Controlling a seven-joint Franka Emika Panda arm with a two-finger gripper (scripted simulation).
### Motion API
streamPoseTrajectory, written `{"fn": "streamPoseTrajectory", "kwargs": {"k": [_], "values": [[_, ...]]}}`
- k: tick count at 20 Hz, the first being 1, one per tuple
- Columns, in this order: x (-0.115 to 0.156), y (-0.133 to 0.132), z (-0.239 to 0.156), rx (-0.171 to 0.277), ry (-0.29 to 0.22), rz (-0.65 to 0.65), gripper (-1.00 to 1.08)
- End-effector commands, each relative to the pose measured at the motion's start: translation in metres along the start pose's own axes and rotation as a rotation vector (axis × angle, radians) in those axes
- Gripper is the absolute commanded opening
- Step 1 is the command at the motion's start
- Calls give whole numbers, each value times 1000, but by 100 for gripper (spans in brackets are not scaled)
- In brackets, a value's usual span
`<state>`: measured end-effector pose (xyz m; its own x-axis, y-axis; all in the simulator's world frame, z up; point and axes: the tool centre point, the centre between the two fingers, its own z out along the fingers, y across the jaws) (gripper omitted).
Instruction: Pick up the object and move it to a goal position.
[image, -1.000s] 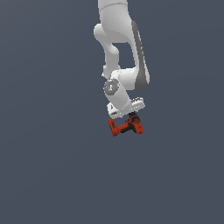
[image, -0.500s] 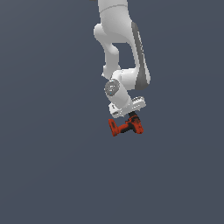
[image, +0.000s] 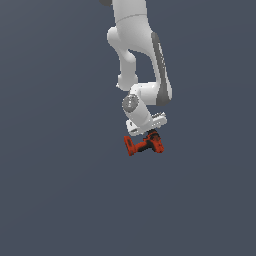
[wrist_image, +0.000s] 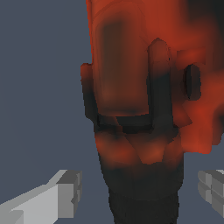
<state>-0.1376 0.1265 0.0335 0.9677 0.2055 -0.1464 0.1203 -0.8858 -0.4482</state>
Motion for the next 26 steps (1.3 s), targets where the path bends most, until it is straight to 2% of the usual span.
{"fn": "streamPoseTrajectory", "kwargs": {"k": [1,2,16,26], "values": [[-1,-2,6,2,-4,-3,108],[-1,-2,6,2,-4,-3,-100],[-1,-1,-2,1,0,-5,-100],[-14,12,-51,1,0,-4,-100]]}}
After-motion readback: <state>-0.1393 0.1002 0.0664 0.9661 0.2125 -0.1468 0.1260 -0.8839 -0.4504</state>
